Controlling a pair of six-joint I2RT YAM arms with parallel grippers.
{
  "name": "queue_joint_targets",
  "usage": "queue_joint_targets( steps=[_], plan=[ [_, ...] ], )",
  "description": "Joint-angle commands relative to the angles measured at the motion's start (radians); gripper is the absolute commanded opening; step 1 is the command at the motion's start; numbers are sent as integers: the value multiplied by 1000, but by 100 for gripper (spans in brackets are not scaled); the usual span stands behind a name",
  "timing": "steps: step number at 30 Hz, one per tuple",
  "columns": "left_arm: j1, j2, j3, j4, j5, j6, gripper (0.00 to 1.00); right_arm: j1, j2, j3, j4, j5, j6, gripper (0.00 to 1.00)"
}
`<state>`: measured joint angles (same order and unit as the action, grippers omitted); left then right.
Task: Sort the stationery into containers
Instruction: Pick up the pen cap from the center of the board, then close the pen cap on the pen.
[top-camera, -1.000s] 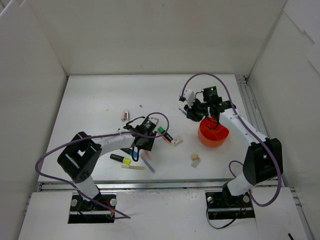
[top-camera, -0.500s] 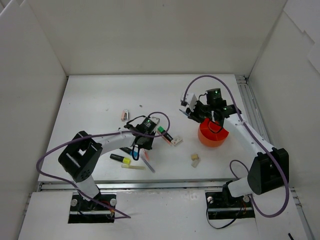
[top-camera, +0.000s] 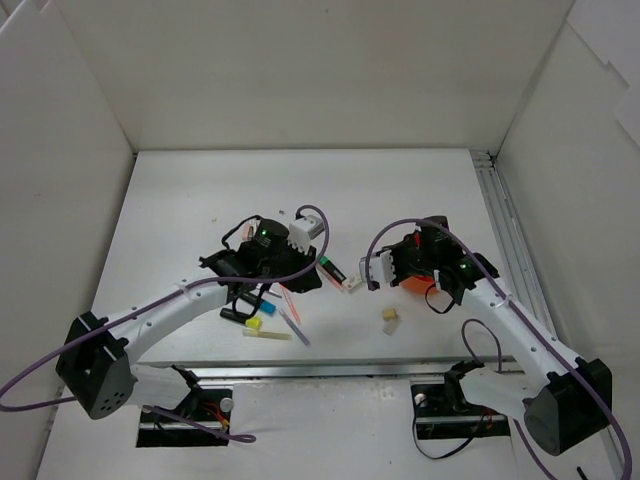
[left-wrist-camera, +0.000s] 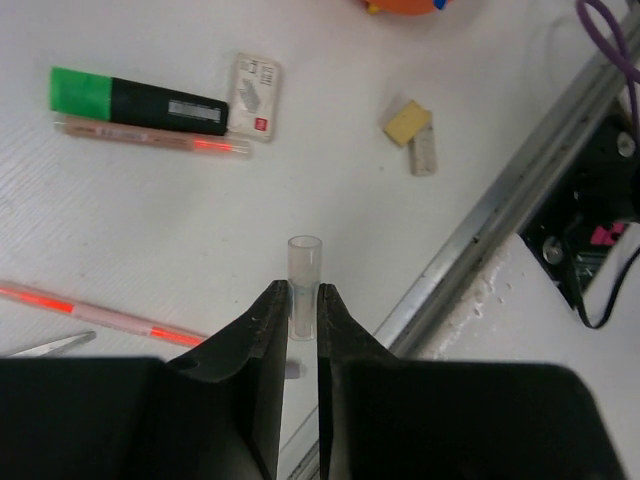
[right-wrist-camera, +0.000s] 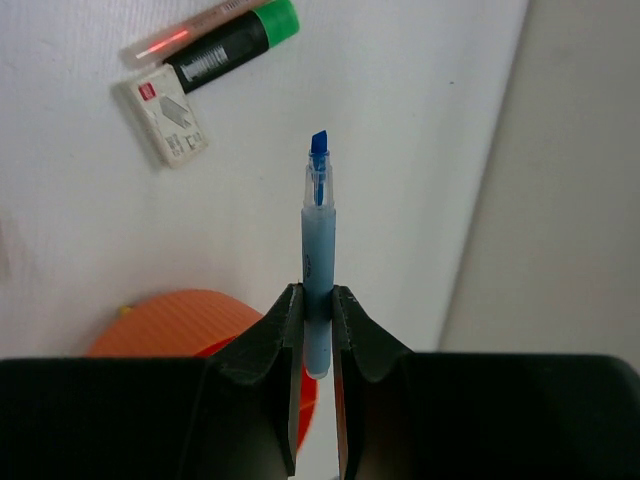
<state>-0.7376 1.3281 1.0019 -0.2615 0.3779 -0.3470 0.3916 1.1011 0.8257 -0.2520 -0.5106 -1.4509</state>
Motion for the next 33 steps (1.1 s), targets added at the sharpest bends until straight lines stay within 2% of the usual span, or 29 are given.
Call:
queue_joint_targets(
  steps=[1,4,12,33],
  plan=[
    [6,-12,4,36,166,8,0,50,-47,-19,43,86,-190,0],
    [6,-1,27,25,222,11,0,125,-60,-37,56,159,-255,0],
    [6,39,76,-7,283,26,0,222,-7,-5,63,222,-304,0],
    [6,85,115,-71,253,48,0,334,71,30,115,253,-292,0]
  ],
)
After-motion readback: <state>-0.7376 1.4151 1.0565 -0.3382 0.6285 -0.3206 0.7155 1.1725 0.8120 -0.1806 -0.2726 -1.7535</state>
